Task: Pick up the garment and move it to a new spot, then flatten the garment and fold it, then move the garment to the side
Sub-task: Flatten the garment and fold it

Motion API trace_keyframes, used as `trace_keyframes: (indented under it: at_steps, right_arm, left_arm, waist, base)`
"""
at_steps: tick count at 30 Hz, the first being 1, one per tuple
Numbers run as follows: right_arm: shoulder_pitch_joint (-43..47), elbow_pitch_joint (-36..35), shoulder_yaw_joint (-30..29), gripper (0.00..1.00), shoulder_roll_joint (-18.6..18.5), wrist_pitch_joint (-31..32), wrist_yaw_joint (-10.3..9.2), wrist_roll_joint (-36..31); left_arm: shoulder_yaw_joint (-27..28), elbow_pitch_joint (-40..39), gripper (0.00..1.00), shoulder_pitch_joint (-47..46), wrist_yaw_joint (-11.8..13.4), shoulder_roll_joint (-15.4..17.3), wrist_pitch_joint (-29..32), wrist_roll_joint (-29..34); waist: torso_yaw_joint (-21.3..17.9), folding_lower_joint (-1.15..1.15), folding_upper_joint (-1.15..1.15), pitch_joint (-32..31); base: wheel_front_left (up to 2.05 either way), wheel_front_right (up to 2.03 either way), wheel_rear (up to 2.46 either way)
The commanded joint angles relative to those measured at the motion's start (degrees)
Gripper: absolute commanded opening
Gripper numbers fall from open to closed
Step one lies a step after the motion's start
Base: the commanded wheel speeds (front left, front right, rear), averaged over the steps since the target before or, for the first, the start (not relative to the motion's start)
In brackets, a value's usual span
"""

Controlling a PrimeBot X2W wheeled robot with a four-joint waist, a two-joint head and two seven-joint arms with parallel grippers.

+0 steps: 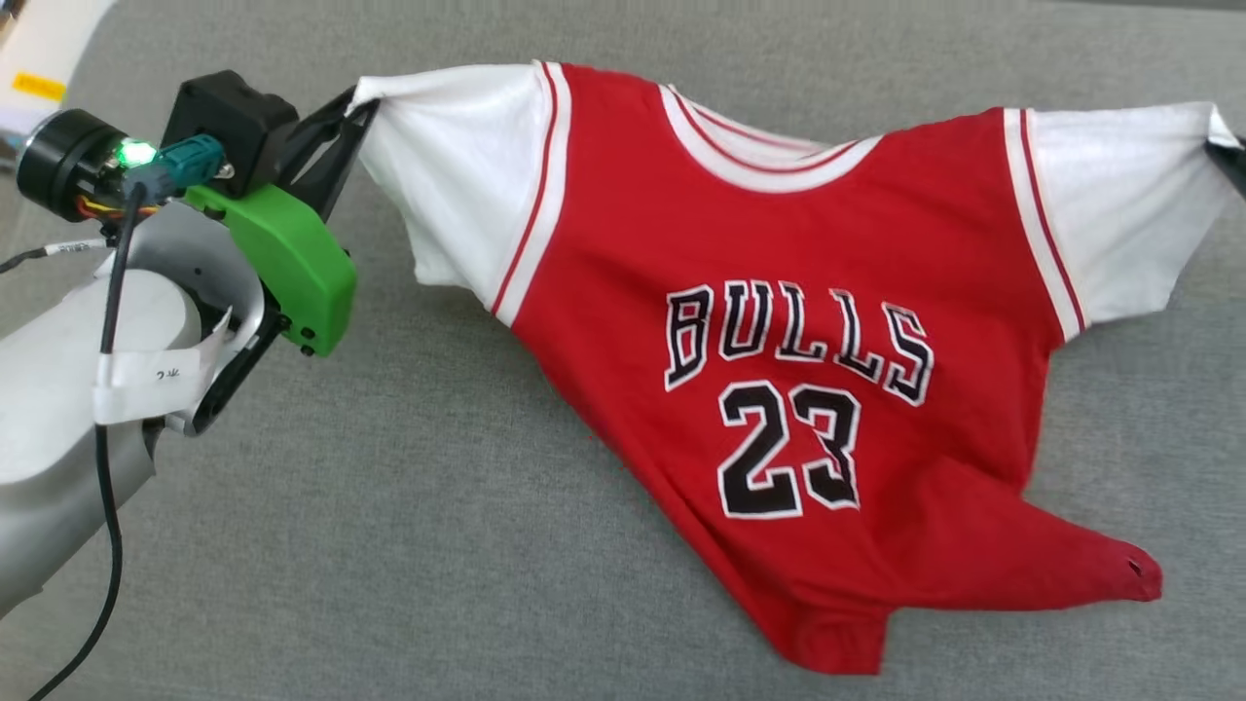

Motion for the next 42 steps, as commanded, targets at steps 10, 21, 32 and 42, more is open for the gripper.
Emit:
trace_keyframes:
  at_steps: [10, 21, 32, 42]
  right_arm:
    - [1.64, -8.34, -6.71, 0.00, -2.26, -6.10, -0.05, -1.10]
    - [-4.07, -15.43, -15.03, 0.00, -1.94, -4.47, -0.05, -4.35]
    - [-24.30, -7.36, -12.34, 0.00, 2.23, -2.39, -0.05, -9.88]
    - [-45.86, 7.29, -8.07, 0.00, 8.69, -8.12, -0.05, -16.02]
  left_arm:
    - [3.80, -3.42, 0.00, -2.07, 3.74, 2.03, -5.39, 3.10]
    - [7.22, -2.76, 0.00, -11.82, 3.10, 0.13, -5.79, 5.59]
    - [9.66, 8.96, 0.00, -27.82, -2.84, -7.45, -4.46, 7.02]
    - [11.10, 24.90, 0.00, -43.63, -7.03, -13.45, -8.14, 11.25]
  waist:
    - [-2.72, 0.00, 0.00, -9.66]
    - [-3.40, 0.00, 0.00, -10.45]
    - [-4.50, 0.00, 0.00, -0.75]
    - [-6.71, 0.00, 0.00, 8.78]
  base:
    - [0.00, 0.00, 0.00]
    - [0.00, 0.00, 0.00]
    - [0.00, 0.00, 0.00]
    - [0.00, 0.00, 0.00]
